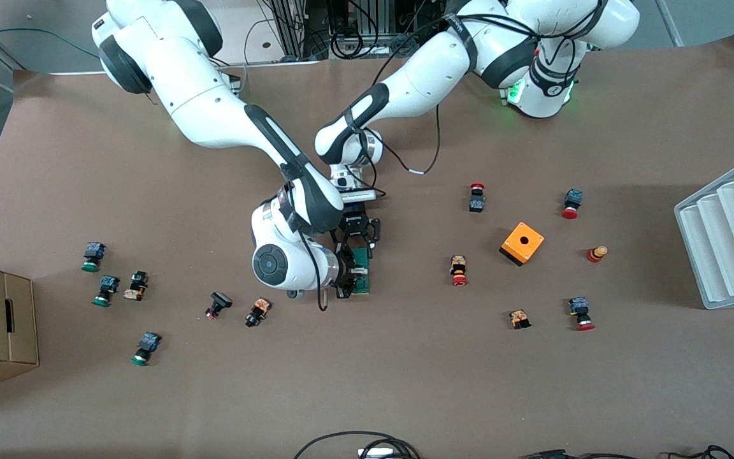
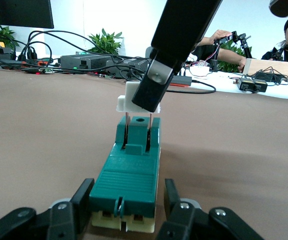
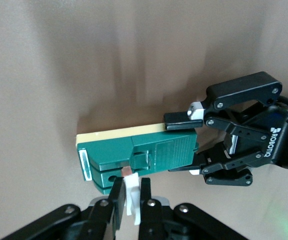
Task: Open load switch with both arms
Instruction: 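Fold the white lever over onto the switch body with the right gripper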
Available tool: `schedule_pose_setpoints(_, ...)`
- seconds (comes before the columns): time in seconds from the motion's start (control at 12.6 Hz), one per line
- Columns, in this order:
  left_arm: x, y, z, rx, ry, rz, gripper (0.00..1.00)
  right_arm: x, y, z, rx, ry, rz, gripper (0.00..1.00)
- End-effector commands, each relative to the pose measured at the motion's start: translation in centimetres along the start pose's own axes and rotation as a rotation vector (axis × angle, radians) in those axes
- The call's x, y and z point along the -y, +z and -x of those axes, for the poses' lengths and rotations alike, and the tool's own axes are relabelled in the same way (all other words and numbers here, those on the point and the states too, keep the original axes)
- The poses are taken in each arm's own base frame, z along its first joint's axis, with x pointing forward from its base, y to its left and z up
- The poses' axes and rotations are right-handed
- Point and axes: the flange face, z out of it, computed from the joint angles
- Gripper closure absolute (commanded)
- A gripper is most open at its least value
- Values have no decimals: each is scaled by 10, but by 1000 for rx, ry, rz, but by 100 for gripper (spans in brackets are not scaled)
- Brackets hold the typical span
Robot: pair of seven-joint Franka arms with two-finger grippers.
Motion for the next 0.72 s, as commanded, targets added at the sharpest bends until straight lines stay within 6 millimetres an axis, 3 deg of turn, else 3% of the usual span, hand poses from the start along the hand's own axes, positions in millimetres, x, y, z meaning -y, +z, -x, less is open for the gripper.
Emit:
schedule_pose_setpoints(0.0, -1, -2, 5, -2, -3, -5, 38, -27, -1, 10, 12, -17, 54, 82)
schedule_pose_setpoints(0.48, -1, -2, 5, -2, -5, -5, 41, -25, -5, 9, 18, -18, 50, 81)
schedule_pose_setpoints(0.64, -1, -2, 6, -1, -5, -7, 42, -24, -7, 9, 20, -15, 48, 77)
